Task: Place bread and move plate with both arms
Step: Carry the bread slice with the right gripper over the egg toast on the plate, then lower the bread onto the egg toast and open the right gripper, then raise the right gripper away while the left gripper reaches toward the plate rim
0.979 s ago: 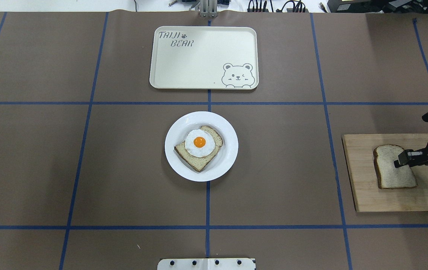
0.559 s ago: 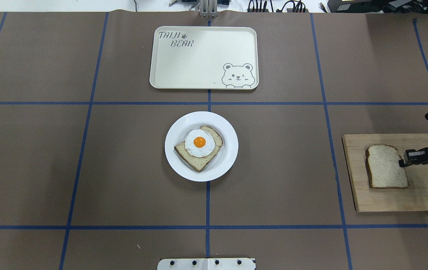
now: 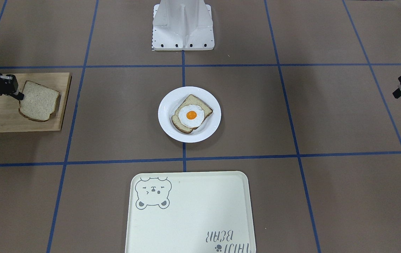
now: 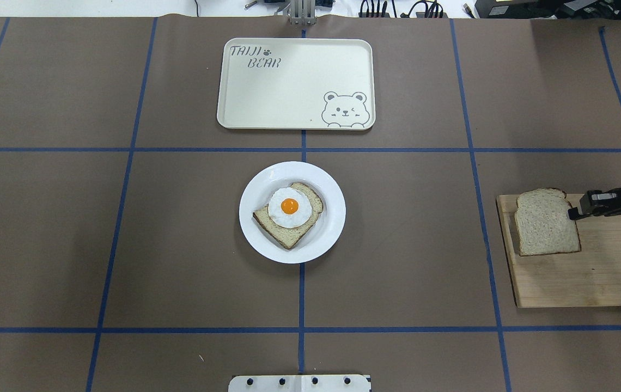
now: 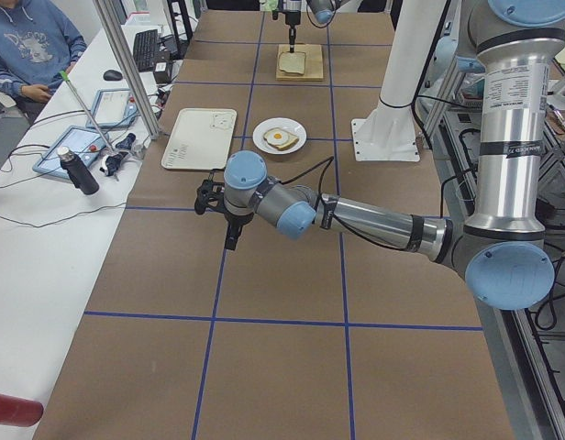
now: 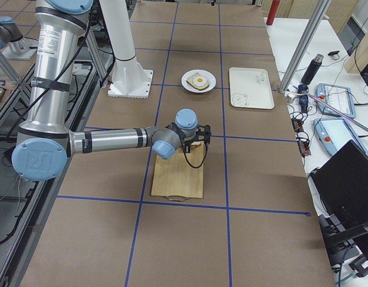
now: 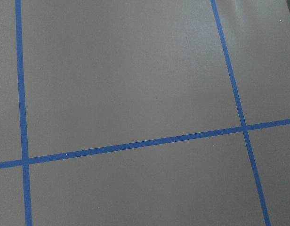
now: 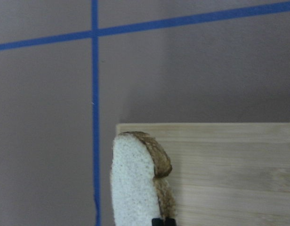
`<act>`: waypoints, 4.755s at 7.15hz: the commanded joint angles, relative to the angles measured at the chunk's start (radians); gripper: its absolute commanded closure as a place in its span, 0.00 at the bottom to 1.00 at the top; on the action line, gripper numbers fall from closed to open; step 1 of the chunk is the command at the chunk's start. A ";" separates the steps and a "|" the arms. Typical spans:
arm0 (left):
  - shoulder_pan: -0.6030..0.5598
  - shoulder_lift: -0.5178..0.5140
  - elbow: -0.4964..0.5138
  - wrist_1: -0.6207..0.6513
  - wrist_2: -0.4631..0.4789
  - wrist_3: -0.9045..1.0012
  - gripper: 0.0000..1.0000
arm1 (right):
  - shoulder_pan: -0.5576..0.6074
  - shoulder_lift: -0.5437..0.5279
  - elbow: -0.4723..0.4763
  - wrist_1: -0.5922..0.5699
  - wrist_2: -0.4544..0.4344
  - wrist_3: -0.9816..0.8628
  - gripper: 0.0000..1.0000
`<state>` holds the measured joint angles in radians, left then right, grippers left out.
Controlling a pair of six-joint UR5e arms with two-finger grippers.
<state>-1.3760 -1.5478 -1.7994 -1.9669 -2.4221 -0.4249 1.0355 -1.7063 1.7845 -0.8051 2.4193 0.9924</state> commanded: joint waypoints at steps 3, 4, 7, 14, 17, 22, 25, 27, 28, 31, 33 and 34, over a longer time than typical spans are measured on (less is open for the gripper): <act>0.000 0.002 0.005 -0.003 0.000 0.000 0.02 | -0.096 0.433 -0.061 -0.017 0.026 0.450 1.00; 0.000 0.002 0.005 -0.003 0.000 0.000 0.02 | -0.150 0.533 -0.109 -0.016 0.008 0.512 1.00; 0.000 0.002 0.006 -0.003 0.000 0.000 0.02 | -0.444 0.681 -0.143 -0.009 -0.382 0.795 1.00; 0.000 0.006 -0.002 -0.004 0.000 0.000 0.02 | -0.611 0.646 -0.146 -0.002 -0.741 1.055 1.00; 0.000 0.006 -0.002 -0.004 0.000 0.000 0.02 | -0.615 0.640 -0.157 -0.002 -0.783 1.074 1.00; 0.186 -0.106 -0.012 -0.109 0.009 -0.374 0.02 | -0.580 0.518 -0.024 -0.016 -0.749 0.980 0.00; 0.458 -0.305 -0.009 -0.191 0.152 -0.835 0.02 | -0.293 0.386 -0.028 -0.020 -0.406 0.603 0.00; 0.670 -0.398 0.043 -0.187 0.347 -0.915 0.02 | -0.081 0.335 -0.133 -0.038 -0.202 0.289 0.00; 0.679 -0.455 0.120 -0.202 0.341 -0.945 0.04 | -0.022 0.303 -0.151 -0.099 -0.168 0.093 0.00; 0.730 -0.526 0.259 -0.309 0.342 -0.977 0.31 | 0.000 0.280 -0.151 -0.148 -0.158 -0.011 0.00; 0.730 -0.523 0.349 -0.534 0.342 -1.118 0.42 | 0.000 0.278 -0.151 -0.144 -0.155 -0.011 0.00; 0.729 -0.509 0.400 -0.699 0.348 -1.181 0.42 | 0.000 0.278 -0.151 -0.144 -0.155 -0.011 0.00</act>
<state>-0.6467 -2.0678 -1.4603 -2.4853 -2.0789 -1.5259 1.0348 -1.4275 1.6338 -0.9500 2.2630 0.9826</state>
